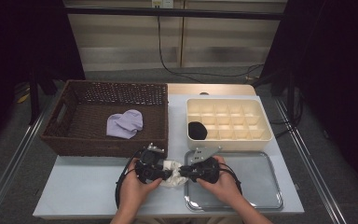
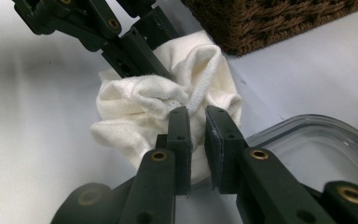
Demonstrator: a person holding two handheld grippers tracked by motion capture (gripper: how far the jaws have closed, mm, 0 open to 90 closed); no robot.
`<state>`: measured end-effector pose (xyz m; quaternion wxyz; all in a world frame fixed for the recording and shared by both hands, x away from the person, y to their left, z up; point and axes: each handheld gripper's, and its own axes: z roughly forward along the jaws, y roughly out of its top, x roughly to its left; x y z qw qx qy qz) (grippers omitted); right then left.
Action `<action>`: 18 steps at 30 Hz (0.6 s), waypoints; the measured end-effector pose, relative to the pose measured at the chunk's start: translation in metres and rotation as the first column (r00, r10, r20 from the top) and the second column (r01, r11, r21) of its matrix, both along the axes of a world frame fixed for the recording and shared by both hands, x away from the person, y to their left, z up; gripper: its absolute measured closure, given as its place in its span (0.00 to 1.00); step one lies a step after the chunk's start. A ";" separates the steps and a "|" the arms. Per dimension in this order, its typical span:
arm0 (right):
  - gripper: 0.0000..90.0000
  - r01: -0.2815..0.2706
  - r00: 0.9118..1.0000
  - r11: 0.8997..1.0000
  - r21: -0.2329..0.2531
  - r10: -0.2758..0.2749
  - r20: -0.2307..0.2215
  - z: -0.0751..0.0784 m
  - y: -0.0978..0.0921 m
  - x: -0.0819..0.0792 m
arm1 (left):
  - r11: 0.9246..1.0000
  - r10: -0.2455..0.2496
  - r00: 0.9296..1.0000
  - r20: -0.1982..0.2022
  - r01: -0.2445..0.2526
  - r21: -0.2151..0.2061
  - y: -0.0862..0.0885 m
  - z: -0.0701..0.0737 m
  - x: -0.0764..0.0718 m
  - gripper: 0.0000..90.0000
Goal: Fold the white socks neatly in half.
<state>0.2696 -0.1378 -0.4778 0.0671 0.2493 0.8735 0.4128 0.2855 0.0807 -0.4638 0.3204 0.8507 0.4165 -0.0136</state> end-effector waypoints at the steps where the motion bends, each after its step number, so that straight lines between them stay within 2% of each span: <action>1: 0.89 0.000 1.000 1.000 0.002 0.000 0.001 0.000 0.000 0.000 | 1.000 0.010 1.000 0.007 -0.010 0.003 -0.001 0.000 -0.001 0.68; 3: 0.90 -0.002 1.000 1.000 0.000 0.002 0.002 0.000 0.000 0.000 | 0.999 0.005 0.999 0.032 -0.006 0.036 -0.004 0.000 -0.004 0.69; 6: 0.90 -0.001 1.000 1.000 -0.002 0.001 -0.002 0.000 0.001 0.000 | 0.999 0.002 0.998 0.057 -0.005 0.052 -0.008 0.000 -0.007 0.72; 15: 0.90 -0.003 1.000 1.000 -0.006 0.003 0.004 0.000 0.001 0.000 | 0.999 -0.005 0.999 0.038 0.004 0.047 -0.007 0.001 -0.005 0.73; 18: 0.90 -0.004 1.000 1.000 -0.004 0.004 0.004 0.000 0.001 0.000 | 0.999 0.004 1.000 0.013 -0.004 0.033 -0.005 0.002 -0.003 0.73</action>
